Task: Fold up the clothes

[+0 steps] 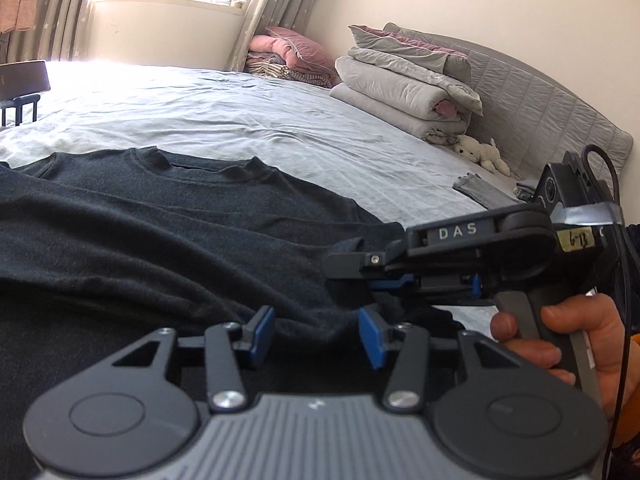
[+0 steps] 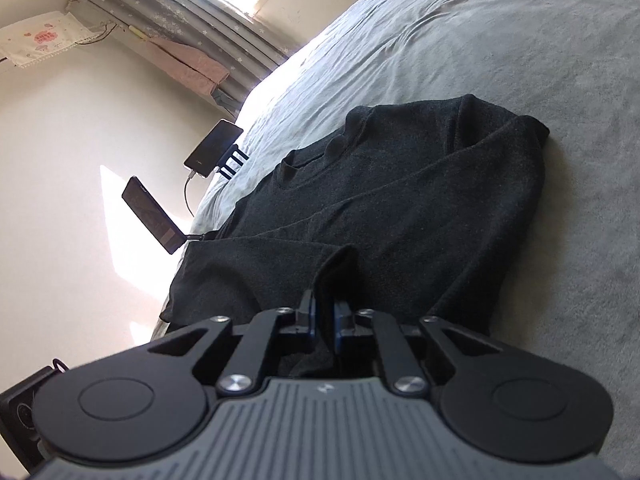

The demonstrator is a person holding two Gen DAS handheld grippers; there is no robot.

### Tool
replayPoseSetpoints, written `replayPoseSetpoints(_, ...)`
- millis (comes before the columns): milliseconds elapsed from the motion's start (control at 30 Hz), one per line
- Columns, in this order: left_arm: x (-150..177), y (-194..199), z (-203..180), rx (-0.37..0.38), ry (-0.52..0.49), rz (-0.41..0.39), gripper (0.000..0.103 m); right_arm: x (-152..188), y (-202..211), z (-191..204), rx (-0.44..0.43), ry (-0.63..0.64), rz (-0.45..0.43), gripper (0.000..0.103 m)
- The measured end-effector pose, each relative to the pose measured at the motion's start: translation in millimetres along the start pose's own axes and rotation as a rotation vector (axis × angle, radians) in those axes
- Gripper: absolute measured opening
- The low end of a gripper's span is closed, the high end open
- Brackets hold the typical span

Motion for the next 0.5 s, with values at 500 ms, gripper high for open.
replayPoseSetpoints(500, -14, 19, 37, -0.109, 0.052, -0.054, 0.051, -40, 49, -16, 0.107, 0.044, -0.113, 0.007)
Point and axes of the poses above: each gripper's, at about its wrist camera, not at the fingertips, and y roughly against the way its jaws point, z to its left, x to its underside, the point moved 4 cm from there along -y, roughly the way its jaws point, and after that the axes turned 10 degrees about -z, right-handed, at the moved point
